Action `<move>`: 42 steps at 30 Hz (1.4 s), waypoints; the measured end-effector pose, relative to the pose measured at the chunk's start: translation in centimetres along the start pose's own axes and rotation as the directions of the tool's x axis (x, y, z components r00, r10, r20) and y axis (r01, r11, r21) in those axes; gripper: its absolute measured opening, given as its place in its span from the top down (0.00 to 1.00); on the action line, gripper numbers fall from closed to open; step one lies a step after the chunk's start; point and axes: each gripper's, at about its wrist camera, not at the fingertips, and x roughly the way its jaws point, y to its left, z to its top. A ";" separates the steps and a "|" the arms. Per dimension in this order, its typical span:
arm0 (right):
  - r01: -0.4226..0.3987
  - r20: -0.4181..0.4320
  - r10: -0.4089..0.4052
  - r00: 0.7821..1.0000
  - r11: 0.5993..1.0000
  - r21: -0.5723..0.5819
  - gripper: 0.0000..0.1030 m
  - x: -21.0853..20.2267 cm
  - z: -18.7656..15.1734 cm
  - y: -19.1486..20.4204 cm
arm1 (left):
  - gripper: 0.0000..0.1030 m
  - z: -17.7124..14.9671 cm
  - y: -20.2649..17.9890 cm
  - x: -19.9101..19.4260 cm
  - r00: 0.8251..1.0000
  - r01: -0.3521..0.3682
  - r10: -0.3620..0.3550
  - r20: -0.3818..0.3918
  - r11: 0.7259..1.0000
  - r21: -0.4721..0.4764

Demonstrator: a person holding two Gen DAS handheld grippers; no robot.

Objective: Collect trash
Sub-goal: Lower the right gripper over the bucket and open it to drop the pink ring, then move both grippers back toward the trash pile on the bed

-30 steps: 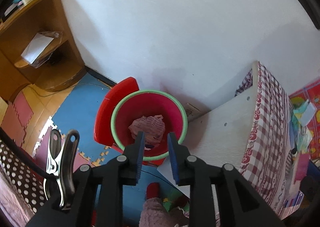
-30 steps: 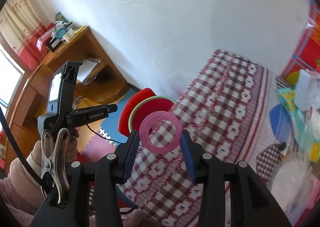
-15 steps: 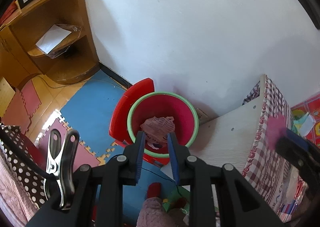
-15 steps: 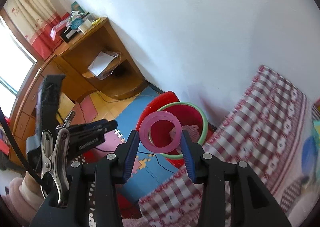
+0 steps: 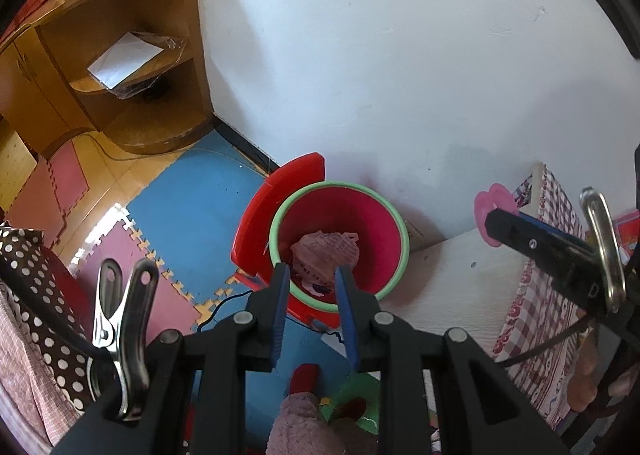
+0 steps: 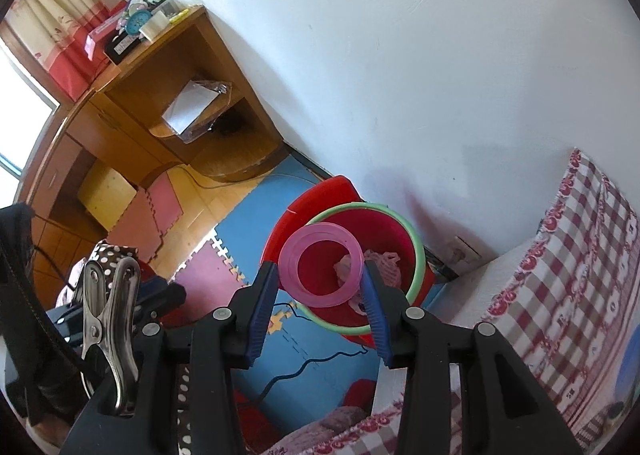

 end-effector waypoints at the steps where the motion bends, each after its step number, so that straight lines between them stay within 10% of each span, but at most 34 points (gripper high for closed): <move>1: 0.004 0.001 -0.004 1.000 1.000 -0.002 0.57 0.1 0.0 0.0 | 0.76 0.0 0.1 0.1 1.000 -0.002 0.002 -0.002 1.000 -0.001; 7: 0.011 0.038 -0.010 0.999 1.000 -0.019 0.41 0.0 0.6 0.9 | 0.76 0.2 0.0 0.2 1.000 -0.001 0.001 -0.001 1.000 -0.001; 42: -0.132 0.114 0.115 0.987 0.980 0.148 0.40 -9.8 -10.3 1.0 | 0.77 -3.2 -3.6 -5.3 0.998 0.033 -0.039 0.049 0.994 0.100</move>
